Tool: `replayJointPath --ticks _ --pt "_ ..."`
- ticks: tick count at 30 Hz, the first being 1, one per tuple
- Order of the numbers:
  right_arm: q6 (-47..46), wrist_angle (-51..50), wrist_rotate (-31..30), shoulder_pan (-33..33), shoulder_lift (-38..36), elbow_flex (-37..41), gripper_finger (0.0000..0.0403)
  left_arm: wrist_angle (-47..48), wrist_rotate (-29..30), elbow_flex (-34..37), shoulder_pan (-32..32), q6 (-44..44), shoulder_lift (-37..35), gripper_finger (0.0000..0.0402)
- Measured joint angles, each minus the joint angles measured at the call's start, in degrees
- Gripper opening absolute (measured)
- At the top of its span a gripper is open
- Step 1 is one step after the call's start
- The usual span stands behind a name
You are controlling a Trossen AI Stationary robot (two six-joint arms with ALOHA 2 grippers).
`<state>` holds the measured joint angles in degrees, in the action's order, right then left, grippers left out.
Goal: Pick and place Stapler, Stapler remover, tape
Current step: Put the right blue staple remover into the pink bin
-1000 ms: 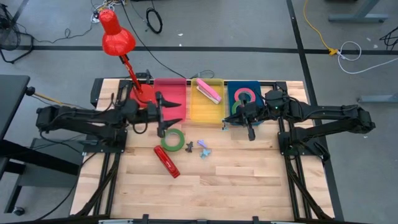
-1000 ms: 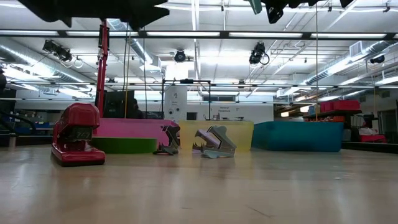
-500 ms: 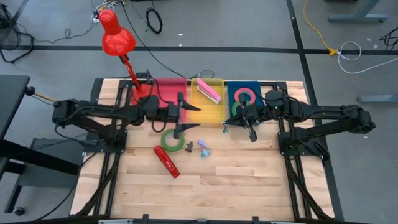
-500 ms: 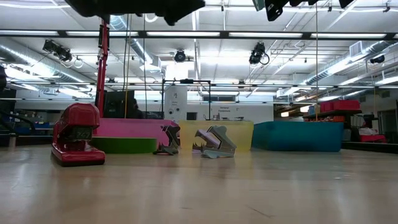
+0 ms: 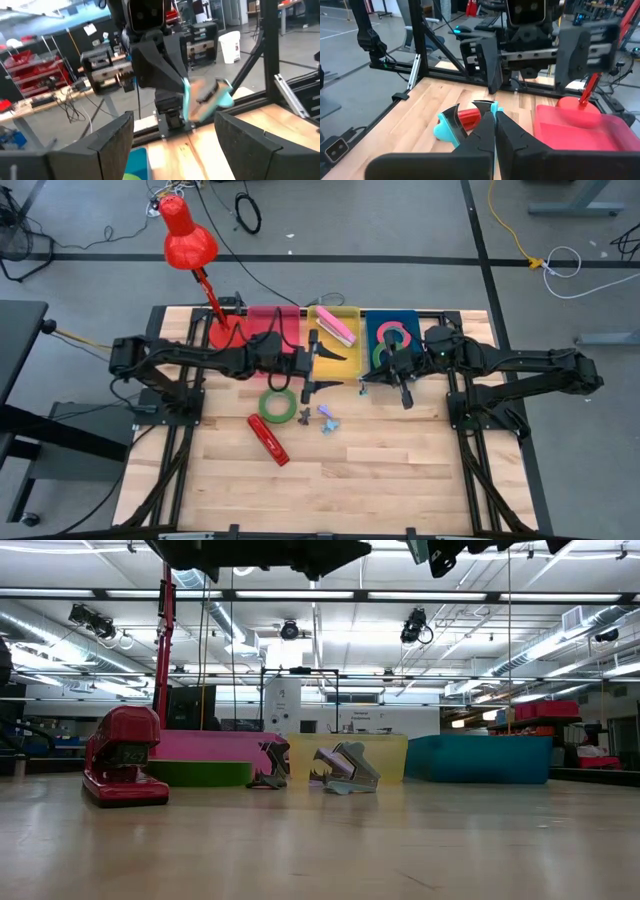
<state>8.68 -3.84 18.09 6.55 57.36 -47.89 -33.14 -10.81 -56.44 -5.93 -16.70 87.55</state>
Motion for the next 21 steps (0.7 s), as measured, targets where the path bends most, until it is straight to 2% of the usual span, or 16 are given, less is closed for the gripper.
replayJointPath --ticks 8,21 --pt "-0.15 -0.46 0.0 0.0 0.0 0.01 0.0002 -0.12 -3.3 -2.66 0.02 -1.12 3.27 0.0281" --pt "-0.07 -0.52 -0.01 0.02 0.0 0.01 0.0002 -0.05 -2.26 -2.85 0.2 -0.13 3.53 0.0281"
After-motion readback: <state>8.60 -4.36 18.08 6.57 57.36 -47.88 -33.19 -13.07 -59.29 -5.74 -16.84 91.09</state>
